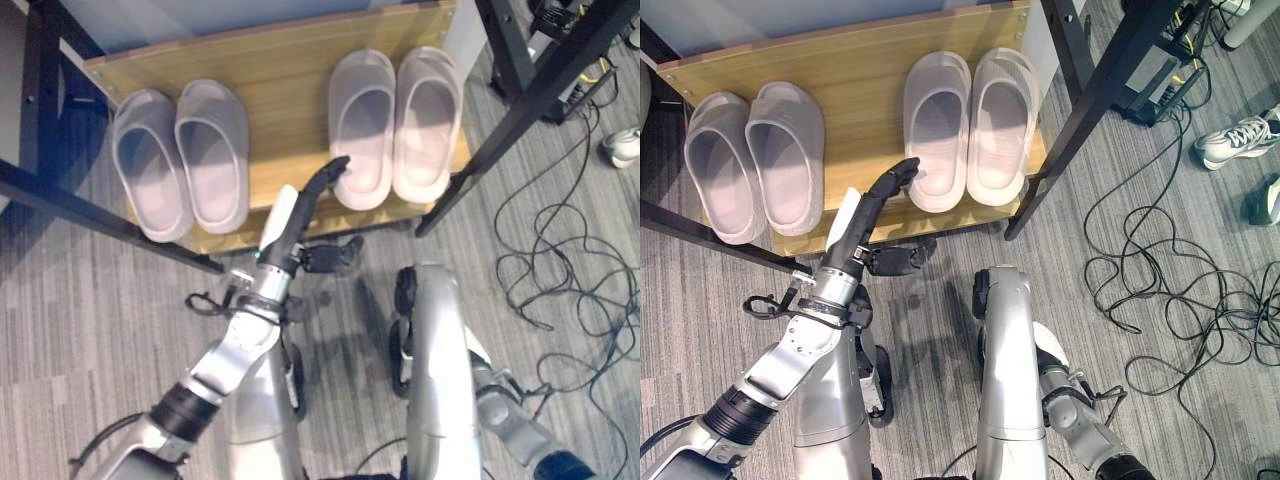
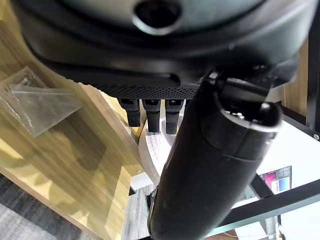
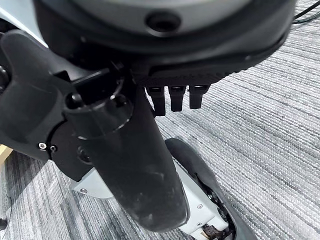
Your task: Arrange the slippers neatly on the shoe rack.
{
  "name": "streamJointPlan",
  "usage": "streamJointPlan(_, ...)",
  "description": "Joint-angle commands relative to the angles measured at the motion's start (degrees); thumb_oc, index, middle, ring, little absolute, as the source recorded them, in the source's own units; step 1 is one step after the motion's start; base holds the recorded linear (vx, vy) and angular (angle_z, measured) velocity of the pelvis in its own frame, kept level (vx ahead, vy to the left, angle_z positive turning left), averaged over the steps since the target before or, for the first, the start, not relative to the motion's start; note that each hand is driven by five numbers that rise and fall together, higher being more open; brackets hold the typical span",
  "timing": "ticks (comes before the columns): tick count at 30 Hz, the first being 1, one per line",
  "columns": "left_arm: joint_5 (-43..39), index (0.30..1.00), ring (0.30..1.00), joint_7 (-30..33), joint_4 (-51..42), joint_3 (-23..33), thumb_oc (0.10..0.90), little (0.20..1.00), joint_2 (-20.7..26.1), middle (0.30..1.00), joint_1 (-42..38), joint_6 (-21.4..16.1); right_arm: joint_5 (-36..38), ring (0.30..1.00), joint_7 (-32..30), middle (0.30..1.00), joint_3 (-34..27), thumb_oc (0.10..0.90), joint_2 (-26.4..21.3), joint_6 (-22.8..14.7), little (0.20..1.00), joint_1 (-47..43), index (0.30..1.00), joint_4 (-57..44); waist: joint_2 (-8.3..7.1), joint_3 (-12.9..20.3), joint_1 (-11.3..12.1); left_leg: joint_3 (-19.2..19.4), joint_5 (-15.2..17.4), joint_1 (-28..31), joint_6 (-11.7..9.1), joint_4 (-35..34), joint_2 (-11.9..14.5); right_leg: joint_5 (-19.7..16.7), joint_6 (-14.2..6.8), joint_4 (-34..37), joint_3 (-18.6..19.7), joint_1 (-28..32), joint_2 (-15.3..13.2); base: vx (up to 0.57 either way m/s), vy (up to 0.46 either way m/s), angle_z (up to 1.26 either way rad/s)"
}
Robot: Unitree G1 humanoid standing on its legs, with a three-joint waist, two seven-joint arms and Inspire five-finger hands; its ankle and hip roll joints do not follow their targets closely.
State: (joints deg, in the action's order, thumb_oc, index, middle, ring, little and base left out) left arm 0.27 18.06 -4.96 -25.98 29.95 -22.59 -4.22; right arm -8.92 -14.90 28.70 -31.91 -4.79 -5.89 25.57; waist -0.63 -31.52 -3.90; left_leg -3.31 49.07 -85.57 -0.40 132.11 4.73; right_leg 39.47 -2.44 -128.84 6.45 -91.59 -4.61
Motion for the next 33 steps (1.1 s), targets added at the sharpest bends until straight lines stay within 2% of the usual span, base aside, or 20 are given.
streamJointPlan(1, -0.27, 0.9, 0.9, -1.18, -3.0, -5.86, 0.8, 0.9, -4.91, 0.9, -10.18, -4.99, 0.09, 0.9, -1.9, 0.9, -0.08, 0.8, -1.22, -2.73, 0.9, -5.1, 0.9, -2.76, -1.35, 1.72, 1.14, -4.88, -4.54, -4.39, 4.45, -6.34, -5.41, 3.54, 7.49, 1.61, 3.39, 1.64, -1.66, 0.0, 0.0, 0.0)
streamJointPlan(20, -2.64, 0.9, 0.9, -2.6, -2.59, -7.22, 0.8, 0.9, -6.12, 0.9, -10.54, -5.23, 0.31, 0.9, -1.99, 0.9, 0.64, 0.8, -0.64, -2.67, 0.9, -6.86, 0.9, -2.37, -1.94, 1.72, 1.42, -5.06, -4.48, -4.39, 4.44, -6.29, -5.4, 3.49, 7.6, 1.65, 3.23, 1.64, -1.55, 0.0, 0.0, 0.0)
streamJointPlan(24, -0.49, 0.9, 0.9, -0.01, -4.68, -3.78, 0.8, 0.9, -3.59, 0.9, -10.28, -6.27, -0.36, 0.9, -2.48, 0.9, 0.5, 0.8, -0.53, -2.59, 0.9, -6.73, 0.9, -1.02, -1.61, 1.72, 1.98, -5.1, -4.46, -4.39, 4.31, -6.03, -5.48, 3.52, 7.52, 1.57, 3.03, 1.64, -1.58, 0.0, 0.0, 0.0)
streamJointPlan(33, -1.05, 0.9, 0.9, 0.23, -7.11, -0.06, 0.8, 0.9, -0.96, 0.9, -6.32, -6.98, -1.63, 0.9, -3.06, 0.9, -0.39, 0.8, -0.53, -2.16, 0.9, -6.18, 0.9, -1.5, -1.27, 1.72, 2.77, -4.88, -4.37, -4.39, 4.25, -6.03, -5.6, 3.29, 7.65, 1.35, 3.18, 1.64, -1.64, 0.0, 0.0, 0.0)
